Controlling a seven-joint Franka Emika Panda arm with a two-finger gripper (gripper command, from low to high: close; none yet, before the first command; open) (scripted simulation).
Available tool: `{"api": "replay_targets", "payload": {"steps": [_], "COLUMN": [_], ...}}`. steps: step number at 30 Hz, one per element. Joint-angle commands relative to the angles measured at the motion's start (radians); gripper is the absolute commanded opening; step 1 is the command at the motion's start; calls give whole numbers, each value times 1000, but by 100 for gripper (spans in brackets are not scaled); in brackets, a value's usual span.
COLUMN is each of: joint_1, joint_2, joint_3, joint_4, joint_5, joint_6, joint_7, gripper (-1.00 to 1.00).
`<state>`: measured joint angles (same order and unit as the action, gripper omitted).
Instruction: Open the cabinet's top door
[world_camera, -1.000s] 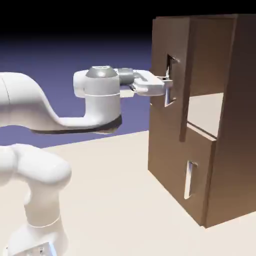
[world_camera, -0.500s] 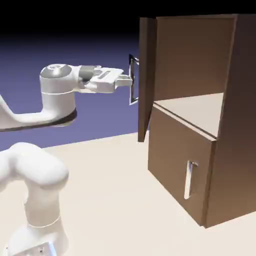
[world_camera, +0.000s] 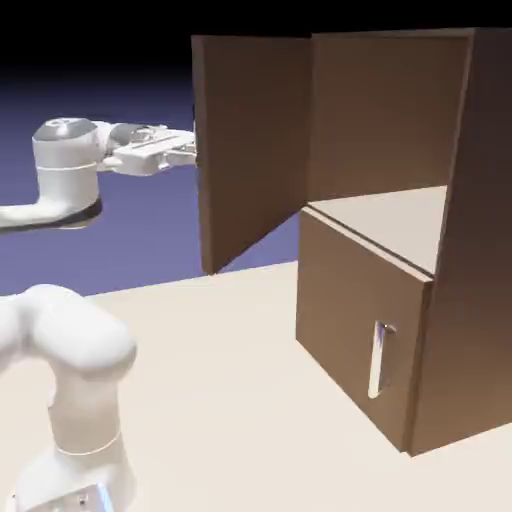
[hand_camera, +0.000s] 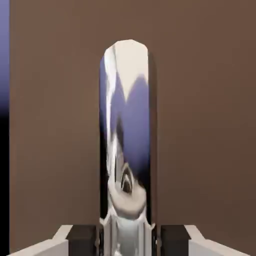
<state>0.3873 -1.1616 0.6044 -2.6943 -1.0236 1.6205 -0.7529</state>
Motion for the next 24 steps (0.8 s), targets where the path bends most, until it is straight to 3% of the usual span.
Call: {"api": "replay_targets", "payload": {"steps": [1, 13, 24], "joint_1": [-18, -388, -787], "joint_2": [20, 227, 239], "joint_3": [36, 457, 745], "joint_4": [27, 435, 795], "joint_5": [27, 262, 364], "joint_6": [-32, -415, -654], "joint_7": [5, 47, 3], "gripper": [-100, -100, -100]}}
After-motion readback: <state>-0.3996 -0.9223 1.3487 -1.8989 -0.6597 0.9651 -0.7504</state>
